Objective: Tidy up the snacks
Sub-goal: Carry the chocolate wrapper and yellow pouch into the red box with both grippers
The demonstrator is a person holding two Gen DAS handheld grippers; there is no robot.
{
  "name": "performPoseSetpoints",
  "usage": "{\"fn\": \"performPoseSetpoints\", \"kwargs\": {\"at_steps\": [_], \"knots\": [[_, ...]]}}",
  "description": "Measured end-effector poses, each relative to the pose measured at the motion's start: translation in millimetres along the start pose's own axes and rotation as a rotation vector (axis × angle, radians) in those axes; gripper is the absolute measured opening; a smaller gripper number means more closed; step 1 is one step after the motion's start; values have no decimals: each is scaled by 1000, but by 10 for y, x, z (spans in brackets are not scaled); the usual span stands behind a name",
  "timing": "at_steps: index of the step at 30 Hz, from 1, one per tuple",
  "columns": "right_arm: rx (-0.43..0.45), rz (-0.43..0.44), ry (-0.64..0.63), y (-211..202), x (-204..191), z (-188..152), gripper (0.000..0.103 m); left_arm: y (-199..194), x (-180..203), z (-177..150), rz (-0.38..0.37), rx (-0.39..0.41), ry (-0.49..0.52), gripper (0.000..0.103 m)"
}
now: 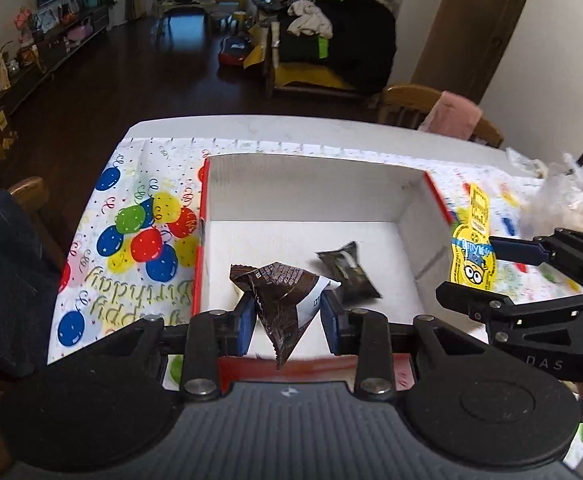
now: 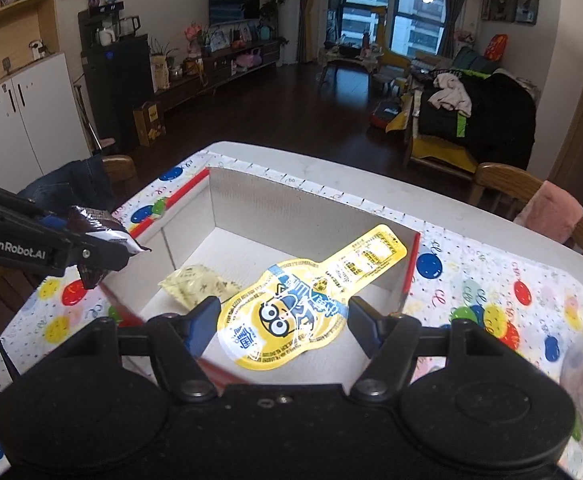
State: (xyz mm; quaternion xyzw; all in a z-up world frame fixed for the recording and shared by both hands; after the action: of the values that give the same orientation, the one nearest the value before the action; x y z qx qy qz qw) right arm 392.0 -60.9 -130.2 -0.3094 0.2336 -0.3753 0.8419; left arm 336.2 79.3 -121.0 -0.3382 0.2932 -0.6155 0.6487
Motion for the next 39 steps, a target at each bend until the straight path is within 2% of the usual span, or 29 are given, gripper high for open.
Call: {"fn": "performPoseSetpoints", "kwargs": {"at_steps": [10, 18, 30, 39], "knots": [[-120, 22, -77, 630, -34, 24, 68, 577, -46, 165, 72, -114, 31, 33], [-208, 18, -112, 1004, -46, -45, 68, 911, -71, 148, 100, -194, 45, 33], [-287, 24, -168, 1233, -62, -185, 68, 1125, -121, 0, 122, -260, 42, 34], [-325, 24, -180, 1314, -59, -226, 69, 1135, -128, 3, 136, -259, 44, 35]]}}
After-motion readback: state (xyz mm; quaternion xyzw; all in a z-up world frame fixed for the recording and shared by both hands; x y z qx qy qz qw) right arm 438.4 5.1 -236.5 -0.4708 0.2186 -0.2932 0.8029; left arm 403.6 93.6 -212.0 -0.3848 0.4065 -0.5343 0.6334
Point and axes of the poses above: each gripper's, at about its wrist camera, not at the fingertips, and y roughly the way its jaws point, x to its right, z to its top, the point moved 9 cm from there along y, roughly the way its jaws point, and after that the axes turned 10 degrees about y, right-handed, at the moved point
